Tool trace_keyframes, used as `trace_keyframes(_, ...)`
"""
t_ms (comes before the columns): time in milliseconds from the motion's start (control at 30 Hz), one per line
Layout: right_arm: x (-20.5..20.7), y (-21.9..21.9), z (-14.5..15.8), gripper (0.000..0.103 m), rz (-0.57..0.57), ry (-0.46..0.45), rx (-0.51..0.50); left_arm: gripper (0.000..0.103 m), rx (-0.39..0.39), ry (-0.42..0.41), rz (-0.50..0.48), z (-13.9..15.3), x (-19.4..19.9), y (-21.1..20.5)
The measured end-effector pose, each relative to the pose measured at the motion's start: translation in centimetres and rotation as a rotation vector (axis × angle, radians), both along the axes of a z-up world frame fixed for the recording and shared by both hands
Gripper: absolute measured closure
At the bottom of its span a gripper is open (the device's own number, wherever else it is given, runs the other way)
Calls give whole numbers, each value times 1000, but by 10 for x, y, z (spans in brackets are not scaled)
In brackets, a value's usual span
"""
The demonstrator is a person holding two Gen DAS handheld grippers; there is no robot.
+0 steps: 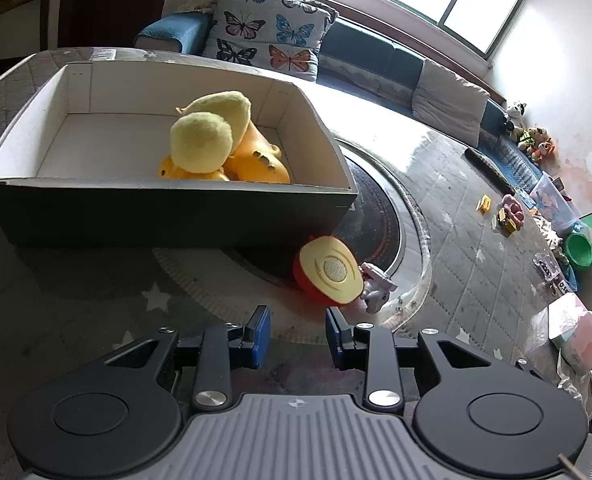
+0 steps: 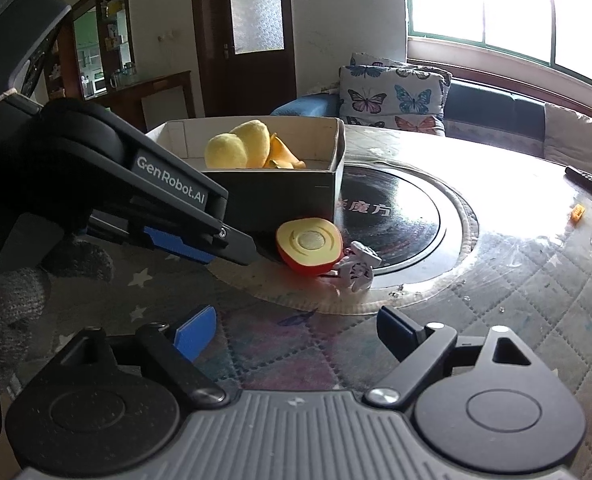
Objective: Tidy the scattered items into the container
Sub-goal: 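Move the left gripper down to the red-and-yellow round toy, then close the left gripper on the red-and-yellow round toy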
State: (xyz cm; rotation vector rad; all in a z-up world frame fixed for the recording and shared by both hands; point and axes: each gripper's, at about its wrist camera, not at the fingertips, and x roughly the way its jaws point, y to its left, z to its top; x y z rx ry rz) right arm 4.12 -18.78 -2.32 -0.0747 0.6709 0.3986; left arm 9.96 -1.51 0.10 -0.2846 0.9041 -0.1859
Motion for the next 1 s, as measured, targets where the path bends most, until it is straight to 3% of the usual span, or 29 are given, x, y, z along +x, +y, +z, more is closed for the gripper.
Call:
trace_keyframes(600, 48, 20, -5, 22, 65, 9, -5, 70, -67, 56, 20, -5, 56, -4)
trace_keyframes(1000, 72, 31, -10, 33, 77, 12, -40, 70, -100, 55, -7, -3, 71, -5)
